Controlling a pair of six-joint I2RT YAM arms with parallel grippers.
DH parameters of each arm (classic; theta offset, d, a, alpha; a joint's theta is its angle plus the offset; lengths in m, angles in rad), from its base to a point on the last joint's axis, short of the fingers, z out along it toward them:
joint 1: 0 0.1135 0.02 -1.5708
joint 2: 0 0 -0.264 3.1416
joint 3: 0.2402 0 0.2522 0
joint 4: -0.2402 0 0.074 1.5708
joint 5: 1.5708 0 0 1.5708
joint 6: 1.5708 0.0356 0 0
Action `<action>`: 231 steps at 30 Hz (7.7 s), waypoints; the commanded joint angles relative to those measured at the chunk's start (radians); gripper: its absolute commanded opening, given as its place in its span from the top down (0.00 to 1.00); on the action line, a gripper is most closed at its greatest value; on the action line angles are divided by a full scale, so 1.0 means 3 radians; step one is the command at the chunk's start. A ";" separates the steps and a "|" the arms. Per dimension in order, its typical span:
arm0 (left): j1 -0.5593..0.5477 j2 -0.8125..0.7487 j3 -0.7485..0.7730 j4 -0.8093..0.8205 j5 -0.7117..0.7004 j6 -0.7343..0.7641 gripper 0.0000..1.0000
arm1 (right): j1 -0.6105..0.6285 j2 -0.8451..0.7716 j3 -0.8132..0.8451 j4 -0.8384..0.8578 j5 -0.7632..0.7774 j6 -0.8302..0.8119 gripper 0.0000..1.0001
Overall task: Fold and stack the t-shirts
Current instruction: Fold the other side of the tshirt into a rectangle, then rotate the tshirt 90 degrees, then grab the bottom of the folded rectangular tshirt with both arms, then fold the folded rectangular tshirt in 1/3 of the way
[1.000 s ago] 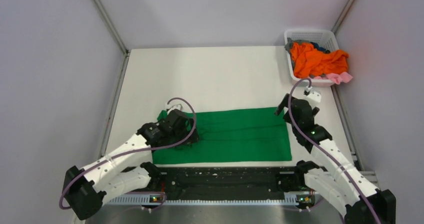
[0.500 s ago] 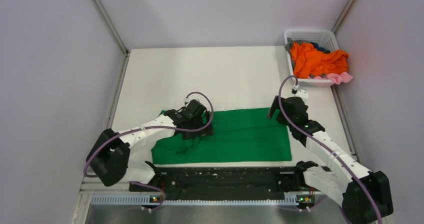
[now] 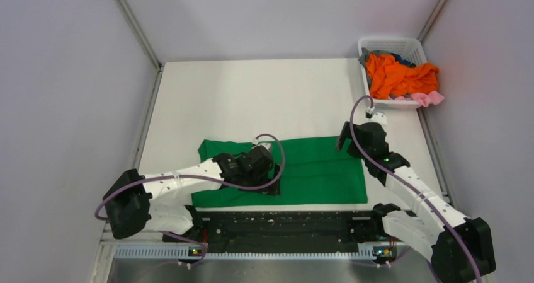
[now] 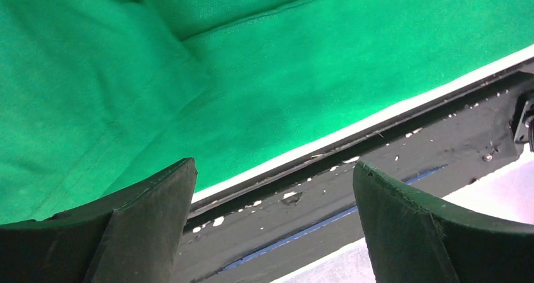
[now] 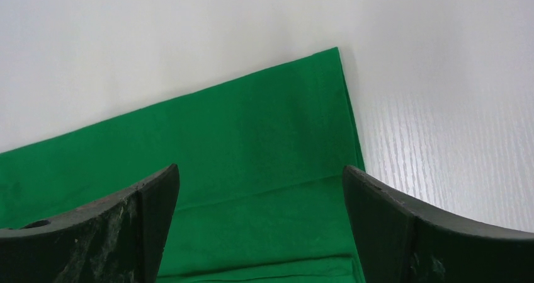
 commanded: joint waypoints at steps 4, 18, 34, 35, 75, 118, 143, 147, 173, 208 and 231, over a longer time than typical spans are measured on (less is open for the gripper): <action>0.0030 -0.0625 0.0082 -0.0280 -0.0657 -0.0152 0.01 | 0.0003 0.0109 0.0015 0.0345 -0.0493 -0.0167 0.01; 0.1544 -0.0219 -0.0410 0.0643 -0.0573 -0.0134 0.01 | 0.0430 0.1457 0.0309 0.0508 -0.0799 -0.0177 0.01; 0.2288 0.3118 0.3054 0.0359 0.0327 0.0419 0.01 | 0.1291 0.0583 -0.0185 -0.0195 -0.1033 0.0459 0.01; 0.2268 0.3388 0.3452 0.0296 0.0488 0.0418 0.01 | 0.1369 0.0558 -0.0171 -0.0186 -0.1067 0.0479 0.01; 0.1764 0.0478 0.0908 0.1108 0.0205 0.0368 0.01 | 0.2309 0.1544 0.0820 -0.0643 0.0052 0.0578 0.51; 0.1033 -0.0113 -0.0955 0.0863 0.0124 -0.0415 0.82 | 0.2340 0.0899 0.0852 -0.0344 -0.0344 0.0730 1.00; 0.0931 -0.0230 -0.1041 0.0766 0.0143 -0.0551 1.00 | 0.2387 0.1587 0.0982 0.0189 -0.0650 0.0508 0.30; 0.0926 -0.0284 -0.1056 0.0724 0.0107 -0.0561 1.00 | 0.2385 0.0970 0.0798 -0.0080 -0.0431 0.0477 0.14; 0.0877 -0.0471 -0.1226 0.0764 0.0297 -0.0747 1.00 | 0.2256 0.0238 -0.0711 0.0020 -0.0757 0.1642 0.95; 0.2001 0.1266 0.1465 0.0906 0.0880 0.0347 1.00 | 0.0483 0.1667 0.1492 0.0053 -0.0898 0.0190 1.00; 0.2324 0.2490 0.2643 0.0619 0.0997 0.0594 0.84 | -0.0089 0.2885 0.2145 0.0743 -0.1433 -0.0087 0.89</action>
